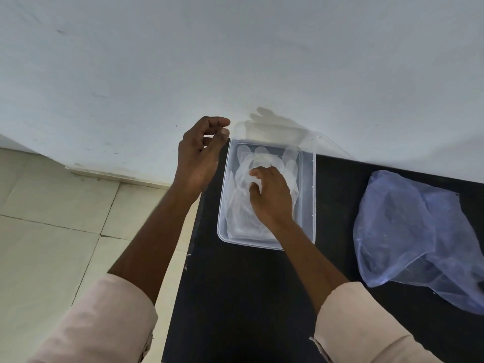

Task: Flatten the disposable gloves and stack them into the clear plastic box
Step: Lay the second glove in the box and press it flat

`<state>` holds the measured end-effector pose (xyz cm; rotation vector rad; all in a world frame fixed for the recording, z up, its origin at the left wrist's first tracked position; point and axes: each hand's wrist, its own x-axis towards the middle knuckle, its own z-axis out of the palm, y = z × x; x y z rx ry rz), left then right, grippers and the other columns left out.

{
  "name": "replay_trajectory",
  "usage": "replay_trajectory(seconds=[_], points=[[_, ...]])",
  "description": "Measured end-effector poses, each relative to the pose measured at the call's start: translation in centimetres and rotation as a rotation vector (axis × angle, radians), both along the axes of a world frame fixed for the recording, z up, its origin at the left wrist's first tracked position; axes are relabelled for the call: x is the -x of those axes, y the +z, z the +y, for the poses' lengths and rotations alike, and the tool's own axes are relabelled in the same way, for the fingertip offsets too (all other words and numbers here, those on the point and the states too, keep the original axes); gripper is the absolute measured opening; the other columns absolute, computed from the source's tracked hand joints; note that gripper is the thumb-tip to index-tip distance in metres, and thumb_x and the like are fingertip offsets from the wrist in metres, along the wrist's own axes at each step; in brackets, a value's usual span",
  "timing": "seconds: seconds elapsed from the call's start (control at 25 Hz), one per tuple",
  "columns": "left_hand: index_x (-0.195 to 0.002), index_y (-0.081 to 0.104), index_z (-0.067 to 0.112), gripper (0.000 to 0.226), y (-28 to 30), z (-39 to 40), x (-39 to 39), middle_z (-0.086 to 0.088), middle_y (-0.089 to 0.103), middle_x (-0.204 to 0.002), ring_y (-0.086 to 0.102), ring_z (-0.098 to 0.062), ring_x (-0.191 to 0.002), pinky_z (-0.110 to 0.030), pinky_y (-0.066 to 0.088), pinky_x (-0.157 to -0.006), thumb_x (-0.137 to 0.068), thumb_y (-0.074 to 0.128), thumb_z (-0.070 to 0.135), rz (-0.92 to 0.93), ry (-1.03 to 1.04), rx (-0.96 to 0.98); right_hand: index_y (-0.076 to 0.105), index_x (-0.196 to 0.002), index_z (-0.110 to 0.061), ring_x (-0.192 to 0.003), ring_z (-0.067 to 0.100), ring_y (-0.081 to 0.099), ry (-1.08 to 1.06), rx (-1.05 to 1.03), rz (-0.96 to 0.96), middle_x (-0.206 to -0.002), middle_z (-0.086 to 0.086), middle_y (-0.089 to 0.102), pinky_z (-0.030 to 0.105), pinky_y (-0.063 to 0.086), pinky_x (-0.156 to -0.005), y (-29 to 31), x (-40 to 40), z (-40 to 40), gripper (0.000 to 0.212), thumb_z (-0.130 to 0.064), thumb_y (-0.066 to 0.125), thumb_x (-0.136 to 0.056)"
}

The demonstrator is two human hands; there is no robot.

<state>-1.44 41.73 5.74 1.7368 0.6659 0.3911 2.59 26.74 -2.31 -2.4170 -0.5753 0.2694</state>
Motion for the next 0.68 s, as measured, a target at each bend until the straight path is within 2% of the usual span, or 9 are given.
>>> replay_trajectory(seconds=[0.12,0.28,0.36,0.44,0.56,0.68], points=[[-0.112,0.066,0.02,0.019,0.2,-0.2,0.2,0.001,0.069,-0.108,0.066,-0.022,-0.096,-0.042,0.054,-0.084,-0.096,0.056,0.022,-0.002,-0.004,-0.003,0.052,-0.134,-0.02,-0.123,0.027,0.052,0.136,0.262,-0.013,-0.141,0.003,0.054,0.045,0.041,-0.103,0.5,-0.4,0.2,0.041,-0.015,0.053,-0.093],[-0.112,0.066,0.02,0.019,0.4,-0.5,0.8,0.003,0.069,-0.103,0.065,-0.021,-0.094,-0.043,0.054,-0.085,-0.096,0.056,0.02,-0.008,-0.013,-0.005,0.038,-0.144,-0.025,-0.131,0.033,0.045,0.273,0.46,-0.037,-0.156,0.004,0.035,0.052,0.04,-0.103,0.9,-1.2,0.1,0.055,-0.016,0.051,-0.092],[-0.112,0.066,0.02,0.019,0.4,-0.6,1.0,0.006,0.068,-0.1,0.065,-0.019,-0.093,-0.043,0.054,-0.087,-0.095,0.056,0.019,-0.005,-0.016,-0.013,0.031,-0.147,-0.029,-0.128,0.034,0.047,0.34,0.577,-0.073,-0.161,0.005,0.023,0.052,0.044,-0.097,0.8,-1.8,0.1,0.062,-0.019,0.053,-0.09],[-0.112,0.066,0.02,0.019,0.3,-0.6,1.3,0.006,0.068,-0.101,0.065,-0.017,-0.095,-0.042,0.055,-0.087,-0.095,0.057,0.02,-0.001,-0.012,-0.019,0.028,-0.147,-0.03,-0.122,0.033,0.053,0.404,0.652,-0.086,-0.162,0.005,0.02,0.049,0.049,-0.09,0.7,-2.3,0.1,0.064,-0.021,0.055,-0.09],[-0.111,0.066,0.021,0.018,0.2,-0.6,1.6,0.006,0.068,-0.102,0.065,-0.015,-0.095,-0.039,0.055,-0.086,-0.095,0.058,0.021,-0.001,-0.008,-0.025,0.037,-0.143,-0.03,-0.117,0.03,0.059,0.47,0.607,-0.066,-0.157,0.0,0.032,0.044,0.053,-0.083,0.7,-2.8,0.2,0.059,-0.015,0.055,-0.09],[-0.109,0.065,0.023,0.017,0.0,-0.7,1.7,0.011,0.067,-0.099,0.065,-0.011,-0.092,-0.035,0.056,-0.084,-0.095,0.058,0.019,-0.007,-0.018,-0.057,0.055,-0.132,-0.025,-0.112,0.027,0.063,0.397,0.38,-0.119,-0.141,0.0,0.056,0.039,0.053,-0.085,1.2,-2.9,-0.2,0.045,-0.012,0.057,-0.09]])
